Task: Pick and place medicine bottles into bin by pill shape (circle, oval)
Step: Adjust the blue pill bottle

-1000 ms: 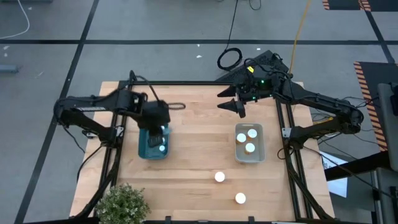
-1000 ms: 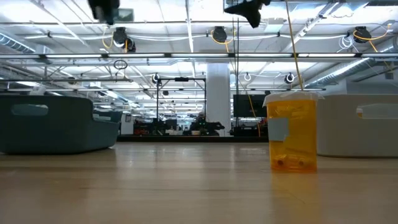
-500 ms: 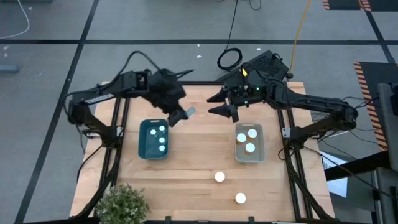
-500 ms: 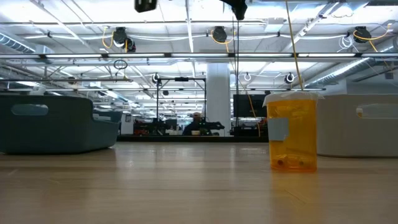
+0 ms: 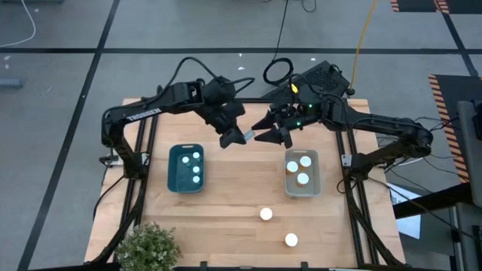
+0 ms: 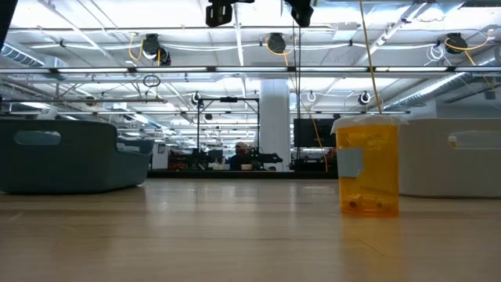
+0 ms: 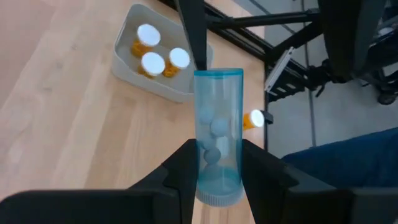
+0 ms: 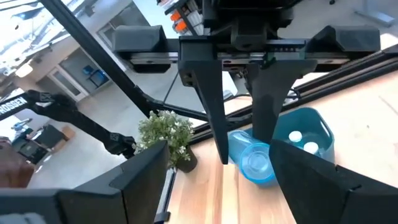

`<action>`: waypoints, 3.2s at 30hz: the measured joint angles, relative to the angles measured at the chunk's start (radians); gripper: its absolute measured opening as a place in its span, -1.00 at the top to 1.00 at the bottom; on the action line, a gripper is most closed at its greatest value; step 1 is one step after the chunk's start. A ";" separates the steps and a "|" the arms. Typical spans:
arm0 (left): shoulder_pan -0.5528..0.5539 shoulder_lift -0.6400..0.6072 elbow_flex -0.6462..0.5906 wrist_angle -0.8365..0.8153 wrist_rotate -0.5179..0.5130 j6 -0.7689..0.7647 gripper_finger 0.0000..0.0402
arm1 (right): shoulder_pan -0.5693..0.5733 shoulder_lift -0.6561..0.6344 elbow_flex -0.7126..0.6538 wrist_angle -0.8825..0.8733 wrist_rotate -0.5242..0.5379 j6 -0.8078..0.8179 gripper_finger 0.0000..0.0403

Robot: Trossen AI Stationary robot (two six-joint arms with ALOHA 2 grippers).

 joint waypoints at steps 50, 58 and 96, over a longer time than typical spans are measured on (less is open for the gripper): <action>-0.006 -0.002 0.000 0.068 0.006 -0.009 0.44 | -0.019 0.016 -0.001 -0.019 -0.027 -0.008 0.32; -0.006 -0.002 0.000 0.067 0.005 -0.016 0.44 | -0.019 0.016 -0.001 -0.019 -0.027 0.020 0.19; -0.007 -0.002 -0.001 0.068 0.037 -0.083 0.44 | -0.020 0.016 -0.001 0.033 -0.050 0.066 0.43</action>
